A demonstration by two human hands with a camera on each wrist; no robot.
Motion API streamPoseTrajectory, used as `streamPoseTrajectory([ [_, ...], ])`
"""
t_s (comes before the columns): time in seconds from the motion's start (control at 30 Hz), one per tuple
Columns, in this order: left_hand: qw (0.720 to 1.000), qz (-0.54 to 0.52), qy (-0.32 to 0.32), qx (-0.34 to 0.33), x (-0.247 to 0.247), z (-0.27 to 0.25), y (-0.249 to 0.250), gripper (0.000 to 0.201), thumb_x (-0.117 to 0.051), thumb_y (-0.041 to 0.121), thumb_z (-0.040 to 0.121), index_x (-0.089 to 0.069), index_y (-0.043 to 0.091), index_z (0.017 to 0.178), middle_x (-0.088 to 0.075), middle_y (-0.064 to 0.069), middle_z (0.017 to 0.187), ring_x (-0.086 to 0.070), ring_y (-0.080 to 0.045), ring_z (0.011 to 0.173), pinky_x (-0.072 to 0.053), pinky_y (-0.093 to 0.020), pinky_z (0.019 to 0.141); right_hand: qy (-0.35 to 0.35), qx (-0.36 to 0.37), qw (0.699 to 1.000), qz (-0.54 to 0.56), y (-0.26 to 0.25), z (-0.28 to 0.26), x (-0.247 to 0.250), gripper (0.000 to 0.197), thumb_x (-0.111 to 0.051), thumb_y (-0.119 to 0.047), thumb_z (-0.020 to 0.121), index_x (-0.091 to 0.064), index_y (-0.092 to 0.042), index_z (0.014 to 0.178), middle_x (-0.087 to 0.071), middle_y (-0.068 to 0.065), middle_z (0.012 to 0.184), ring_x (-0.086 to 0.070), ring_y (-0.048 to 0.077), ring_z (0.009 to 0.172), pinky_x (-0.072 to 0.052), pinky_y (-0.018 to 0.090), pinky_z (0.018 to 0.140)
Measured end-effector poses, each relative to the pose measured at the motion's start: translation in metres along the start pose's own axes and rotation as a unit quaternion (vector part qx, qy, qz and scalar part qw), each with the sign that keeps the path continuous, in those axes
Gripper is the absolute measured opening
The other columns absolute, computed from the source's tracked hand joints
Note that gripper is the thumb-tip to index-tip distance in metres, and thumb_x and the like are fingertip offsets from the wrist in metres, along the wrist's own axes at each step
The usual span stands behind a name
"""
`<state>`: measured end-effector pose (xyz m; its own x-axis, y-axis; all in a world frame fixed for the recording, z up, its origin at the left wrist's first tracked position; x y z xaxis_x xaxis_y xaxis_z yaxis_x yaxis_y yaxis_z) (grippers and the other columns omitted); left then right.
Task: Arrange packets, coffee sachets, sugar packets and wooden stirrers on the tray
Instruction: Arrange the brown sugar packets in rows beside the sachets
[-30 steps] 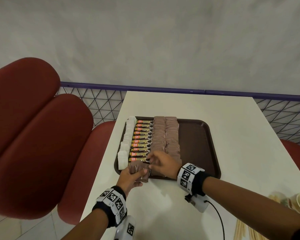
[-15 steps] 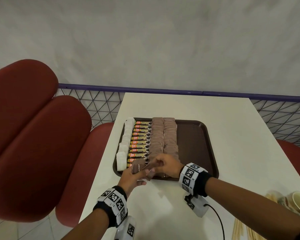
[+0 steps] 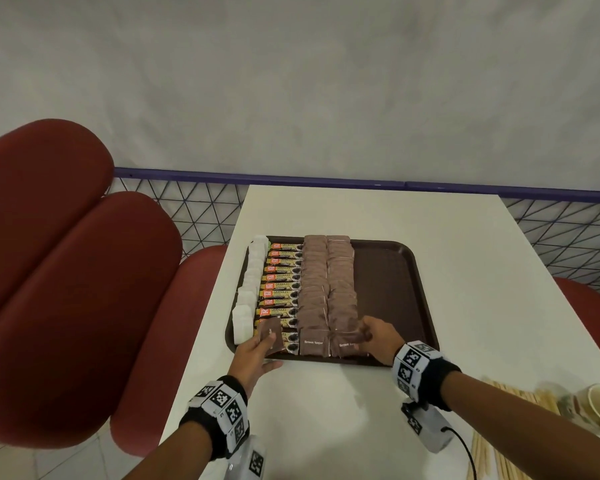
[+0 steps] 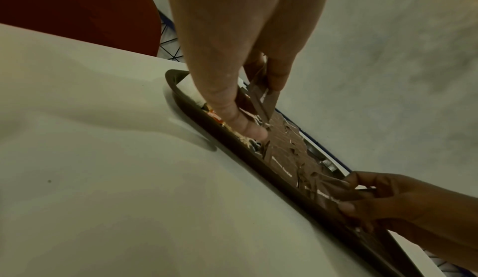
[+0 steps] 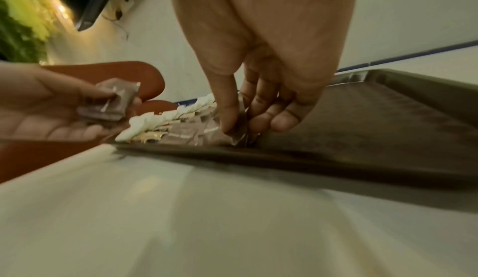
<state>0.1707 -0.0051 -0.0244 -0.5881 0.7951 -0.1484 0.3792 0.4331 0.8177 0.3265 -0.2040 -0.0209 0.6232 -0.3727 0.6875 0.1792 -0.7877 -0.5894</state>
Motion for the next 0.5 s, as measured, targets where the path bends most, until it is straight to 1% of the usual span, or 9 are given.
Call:
streamPoseTrajectory([
  [0.07,1.0,-0.001,0.0,-0.002,-0.001,0.0,0.0,0.038,-0.05,0.016,0.096,-0.05,0.006,0.132,-0.061,-0.012,0.123,-0.059,-0.015,0.102,-0.056,-0.029,0.072,-0.003,-0.001,0.999,-0.035,-0.001,0.002,-0.006,0.036,-0.065,-0.01,0.079,-0.036,-0.026,0.066,-0.056,0.001,0.081,-0.051,0.02,0.079,-0.038,0.023,0.068],
  [0.13,1.0,-0.002,-0.001,-0.002,-0.002,0.0,0.0,0.036,-0.05,0.016,0.096,-0.052,0.006,0.13,-0.062,-0.012,0.123,-0.059,-0.017,0.102,-0.056,-0.029,0.072,-0.012,0.007,0.997,-0.075,-0.003,0.005,-0.012,0.029,-0.062,-0.014,0.08,-0.038,-0.027,0.071,-0.06,0.01,0.096,-0.056,0.025,0.085,-0.042,0.028,0.072],
  [0.2,1.0,0.001,0.0,-0.001,-0.001,0.0,-0.001,0.037,-0.05,0.016,0.096,-0.051,0.006,0.131,-0.062,-0.012,0.122,-0.059,-0.019,0.104,-0.055,-0.03,0.073,-0.015,0.017,0.993,-0.115,-0.006,0.005,-0.014,0.015,-0.06,-0.016,0.081,-0.048,-0.023,0.085,-0.059,0.016,0.107,-0.058,0.032,0.096,-0.046,0.032,0.081],
  [0.23,1.0,0.002,0.001,-0.001,0.0,0.0,-0.002,0.037,-0.05,0.016,0.096,-0.05,0.007,0.132,-0.061,-0.012,0.122,-0.059,-0.019,0.103,-0.055,-0.03,0.074,-0.013,0.02,0.991,-0.132,-0.008,0.006,-0.015,0.018,-0.059,-0.017,0.082,-0.053,-0.019,0.098,-0.057,0.017,0.11,-0.057,0.033,0.101,-0.046,0.033,0.086],
  [0.27,1.0,0.003,0.003,0.0,0.001,0.001,-0.003,0.038,-0.05,0.017,0.096,-0.049,0.007,0.133,-0.061,-0.013,0.122,-0.06,-0.02,0.103,-0.055,-0.03,0.074,-0.009,0.019,0.989,-0.149,-0.007,0.007,-0.016,0.027,-0.058,-0.018,0.083,-0.053,-0.016,0.11,-0.055,0.018,0.113,-0.055,0.034,0.104,-0.045,0.034,0.089],
  [0.3,1.0,0.004,0.004,0.0,0.002,0.001,-0.004,0.039,-0.05,0.016,0.096,-0.049,0.007,0.133,-0.061,-0.013,0.122,-0.06,-0.02,0.102,-0.054,-0.03,0.074,-0.004,0.015,0.987,-0.16,-0.008,0.008,-0.017,0.034,-0.057,-0.019,0.084,-0.051,-0.015,0.117,-0.054,0.017,0.114,-0.054,0.035,0.106,-0.045,0.035,0.091],
  [0.33,1.0,0.005,0.004,0.0,0.003,0.002,-0.004,0.038,-0.05,0.016,0.096,-0.049,0.007,0.133,-0.061,-0.013,0.122,-0.061,-0.02,0.101,-0.054,-0.03,0.073,0.005,0.015,0.986,-0.169,-0.008,0.01,-0.016,0.037,-0.057,-0.02,0.085,-0.05,-0.014,0.12,-0.053,0.018,0.115,-0.054,0.035,0.107,-0.045,0.035,0.092],
  [0.4,1.0,0.009,0.005,-0.001,0.003,0.002,-0.005,0.036,-0.05,0.012,0.096,-0.05,0.007,0.131,-0.062,-0.013,0.12,-0.061,-0.018,0.098,-0.054,-0.029,0.072,0.019,0.015,0.984,-0.174,-0.008,0.011,-0.016,0.038,-0.057,-0.021,0.085,-0.049,-0.014,0.121,-0.052,0.017,0.116,-0.053,0.035,0.107,-0.044,0.035,0.092],
  [0.5,1.0,0.026,0.002,0.0,0.002,0.002,-0.005,0.03,-0.049,0.004,0.094,-0.055,0.002,0.124,-0.063,-0.013,0.112,-0.061,-0.02,0.095,-0.053,-0.028,0.071,0.051,0.046,0.981,-0.182,-0.008,0.009,-0.017,0.038,-0.059,-0.022,0.083,-0.047,-0.013,0.119,-0.052,0.01,0.118,-0.047,0.027,0.111,-0.042,0.033,0.093],
])
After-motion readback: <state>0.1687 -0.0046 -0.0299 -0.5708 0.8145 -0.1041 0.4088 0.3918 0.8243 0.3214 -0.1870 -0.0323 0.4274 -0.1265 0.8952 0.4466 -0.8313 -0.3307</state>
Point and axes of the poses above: each hand's wrist, its own z-axis towards the middle knuckle, its own x-axis out of the back of the hand, y = z × x, the point moved 2 cm from there along z, towards the middle knuckle
